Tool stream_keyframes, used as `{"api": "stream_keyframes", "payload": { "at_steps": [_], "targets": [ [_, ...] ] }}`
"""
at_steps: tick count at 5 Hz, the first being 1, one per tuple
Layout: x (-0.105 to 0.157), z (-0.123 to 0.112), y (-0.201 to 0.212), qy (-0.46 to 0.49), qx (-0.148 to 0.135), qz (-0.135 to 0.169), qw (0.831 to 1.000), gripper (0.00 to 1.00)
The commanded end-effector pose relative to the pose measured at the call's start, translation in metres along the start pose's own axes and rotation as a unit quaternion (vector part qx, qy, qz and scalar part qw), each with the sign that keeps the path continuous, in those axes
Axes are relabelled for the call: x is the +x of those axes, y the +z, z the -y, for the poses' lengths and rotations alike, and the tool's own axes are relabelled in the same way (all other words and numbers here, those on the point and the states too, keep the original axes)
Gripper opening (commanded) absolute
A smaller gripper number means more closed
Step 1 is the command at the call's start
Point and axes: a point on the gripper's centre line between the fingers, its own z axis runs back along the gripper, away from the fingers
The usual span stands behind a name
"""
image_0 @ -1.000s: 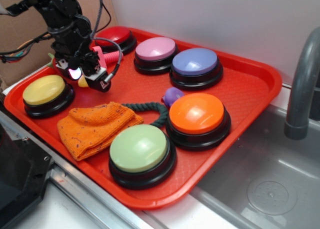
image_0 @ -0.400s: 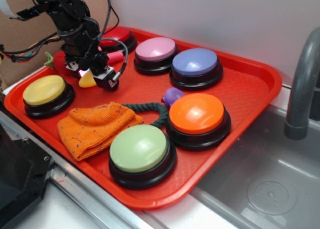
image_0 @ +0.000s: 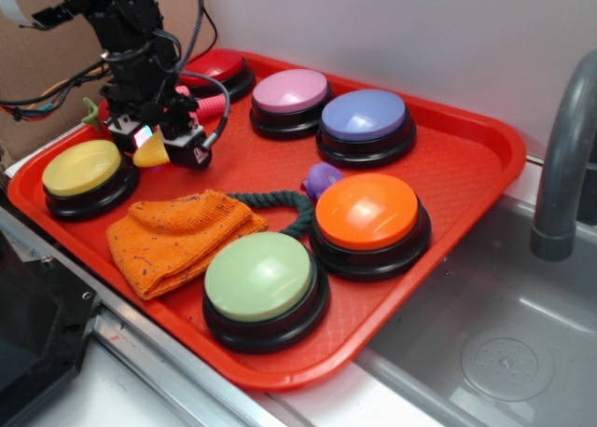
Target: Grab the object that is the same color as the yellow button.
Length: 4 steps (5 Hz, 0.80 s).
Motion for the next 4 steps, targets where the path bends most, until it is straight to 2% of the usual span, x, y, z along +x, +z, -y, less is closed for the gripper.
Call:
{"api": "stream_keyframes", "payload": {
  "at_steps": [1,2,3,4],
  "targets": [
    [0.016,0.038,0.109,0.083,-0.062,0.005,0.995,0.00],
    [0.018,0.060,0.146,0.050,-0.112,-0.003,0.992,0.00],
    [0.022,0.078,0.167,0.040,-0.130,-0.008,0.991,0.00],
    [0.022,0.078,0.163,0.029,-0.104,0.013,0.994,0.00]
  ]
}}
